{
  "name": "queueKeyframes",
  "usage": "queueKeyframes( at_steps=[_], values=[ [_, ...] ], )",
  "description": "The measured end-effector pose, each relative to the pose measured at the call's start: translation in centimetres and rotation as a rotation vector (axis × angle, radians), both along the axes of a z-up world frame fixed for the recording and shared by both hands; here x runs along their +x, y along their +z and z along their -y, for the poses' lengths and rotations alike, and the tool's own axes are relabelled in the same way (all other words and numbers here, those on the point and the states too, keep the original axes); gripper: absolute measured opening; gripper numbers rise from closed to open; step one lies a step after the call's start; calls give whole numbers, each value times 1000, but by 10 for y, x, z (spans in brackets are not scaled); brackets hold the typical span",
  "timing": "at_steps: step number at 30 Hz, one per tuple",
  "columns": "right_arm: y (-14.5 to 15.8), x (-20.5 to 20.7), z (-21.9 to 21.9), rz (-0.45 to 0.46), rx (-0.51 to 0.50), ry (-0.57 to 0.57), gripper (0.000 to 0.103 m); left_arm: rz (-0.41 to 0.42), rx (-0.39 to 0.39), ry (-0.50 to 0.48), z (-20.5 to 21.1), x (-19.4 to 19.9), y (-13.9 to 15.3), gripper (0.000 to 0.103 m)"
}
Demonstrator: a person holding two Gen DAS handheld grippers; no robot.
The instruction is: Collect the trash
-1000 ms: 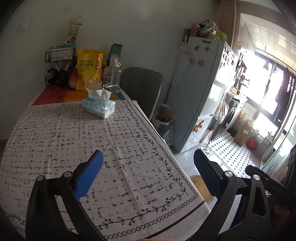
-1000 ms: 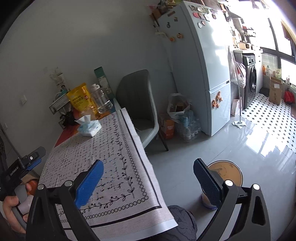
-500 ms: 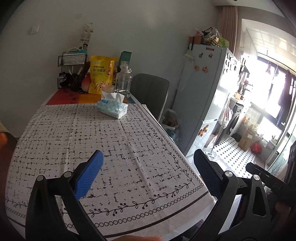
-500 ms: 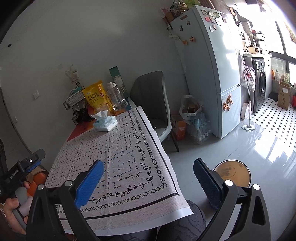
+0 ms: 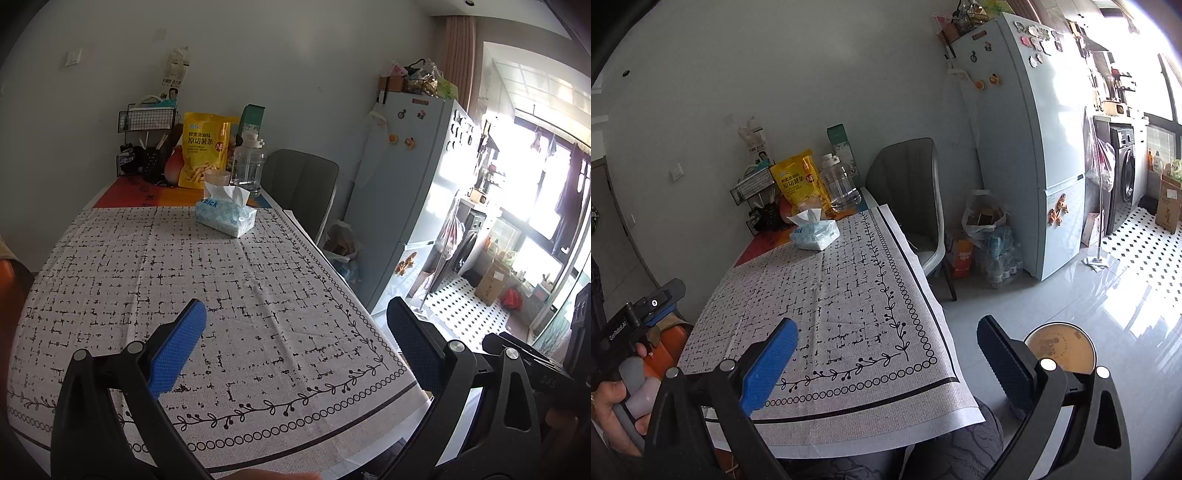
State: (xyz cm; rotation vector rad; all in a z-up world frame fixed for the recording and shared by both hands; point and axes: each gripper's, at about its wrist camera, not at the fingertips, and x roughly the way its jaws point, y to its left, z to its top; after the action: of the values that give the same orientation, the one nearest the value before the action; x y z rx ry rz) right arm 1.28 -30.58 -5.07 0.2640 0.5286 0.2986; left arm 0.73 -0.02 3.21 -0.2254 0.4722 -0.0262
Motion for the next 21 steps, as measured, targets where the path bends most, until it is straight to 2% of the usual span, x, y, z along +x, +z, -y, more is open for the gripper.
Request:
queueKeyframes(
  at_steps=[21],
  values=[
    [-10, 10, -3, -24, -11, -10, 95, -4, -20, 10, -5, 2, -6, 97]
  ],
)
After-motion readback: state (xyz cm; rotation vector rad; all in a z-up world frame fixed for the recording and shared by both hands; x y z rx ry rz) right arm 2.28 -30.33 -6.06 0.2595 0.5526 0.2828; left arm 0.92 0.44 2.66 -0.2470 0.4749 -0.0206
